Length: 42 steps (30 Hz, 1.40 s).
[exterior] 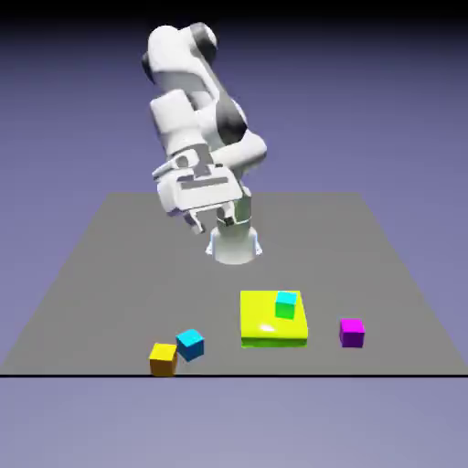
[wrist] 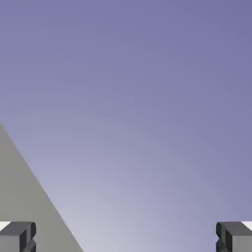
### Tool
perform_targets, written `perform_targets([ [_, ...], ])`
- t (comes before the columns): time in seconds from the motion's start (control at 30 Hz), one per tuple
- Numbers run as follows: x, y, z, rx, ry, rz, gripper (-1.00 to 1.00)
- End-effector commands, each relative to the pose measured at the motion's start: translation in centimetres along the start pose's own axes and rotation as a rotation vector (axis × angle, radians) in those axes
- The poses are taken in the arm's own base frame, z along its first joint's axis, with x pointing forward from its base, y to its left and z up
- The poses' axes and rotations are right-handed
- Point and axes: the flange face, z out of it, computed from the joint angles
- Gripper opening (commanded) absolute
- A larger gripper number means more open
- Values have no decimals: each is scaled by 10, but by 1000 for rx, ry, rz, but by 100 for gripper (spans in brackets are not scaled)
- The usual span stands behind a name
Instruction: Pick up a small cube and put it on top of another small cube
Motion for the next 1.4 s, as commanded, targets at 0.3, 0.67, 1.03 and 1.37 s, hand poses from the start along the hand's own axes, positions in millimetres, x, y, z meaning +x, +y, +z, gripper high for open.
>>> perform_targets([
  [0.3,-16,46,58,121,-152,-276,0],
  [0.67,-51,92,128,278,-327,-587,0],
  [1.03,-97,135,182,462,-509,-896,0],
  [1.37,-151,144,244,511,-554,-971,-100],
])
